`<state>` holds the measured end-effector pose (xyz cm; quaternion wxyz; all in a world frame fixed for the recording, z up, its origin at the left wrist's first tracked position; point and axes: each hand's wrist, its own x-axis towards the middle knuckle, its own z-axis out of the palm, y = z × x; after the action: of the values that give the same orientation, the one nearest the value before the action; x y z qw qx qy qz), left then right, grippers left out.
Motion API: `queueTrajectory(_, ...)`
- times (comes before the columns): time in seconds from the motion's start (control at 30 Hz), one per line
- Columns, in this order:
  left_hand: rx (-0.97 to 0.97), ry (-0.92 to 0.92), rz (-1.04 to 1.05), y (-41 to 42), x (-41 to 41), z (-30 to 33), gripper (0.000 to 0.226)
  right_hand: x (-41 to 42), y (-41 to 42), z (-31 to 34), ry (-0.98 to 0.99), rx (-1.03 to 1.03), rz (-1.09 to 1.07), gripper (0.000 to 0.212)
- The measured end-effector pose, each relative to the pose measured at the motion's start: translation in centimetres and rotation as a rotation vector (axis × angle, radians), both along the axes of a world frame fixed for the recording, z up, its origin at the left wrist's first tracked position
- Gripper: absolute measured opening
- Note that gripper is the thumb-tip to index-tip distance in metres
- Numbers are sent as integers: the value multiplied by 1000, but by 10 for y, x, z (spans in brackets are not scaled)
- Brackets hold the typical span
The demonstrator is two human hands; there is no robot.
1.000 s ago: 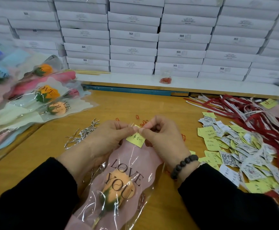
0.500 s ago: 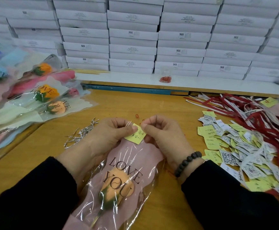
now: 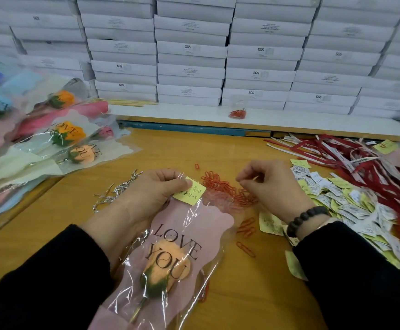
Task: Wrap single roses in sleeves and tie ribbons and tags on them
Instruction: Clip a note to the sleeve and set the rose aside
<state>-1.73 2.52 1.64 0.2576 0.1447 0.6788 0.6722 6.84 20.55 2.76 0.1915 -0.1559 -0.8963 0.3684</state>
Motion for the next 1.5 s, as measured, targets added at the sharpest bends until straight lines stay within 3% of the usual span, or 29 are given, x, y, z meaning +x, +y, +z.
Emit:
queueTrajectory(0.17,-8,-10,-3,1,1,1,23,4,12,-6,-256,102,96,10)
queueTrajectory(0.6,4,-44,-19,2,4,1,15,-3,3,-16,-240,255,119,21)
queueTrajectory(0.7,12,-48,-27,2,4,2,14,-3,5,-15,-201,167,102,21)
queueTrajectory(0.87,14,-63,-38,2,4,2,10,0,5,-8,-88,-205,64,15)
queueTrajectory(1.2,15,-49,-27,4,5,3,9,0,-15,6,131,-684,194,11)
queueTrajectory(1.5,31,-31,-65,7,9,5,18,-8,-35,-4,170,-681,119,7)
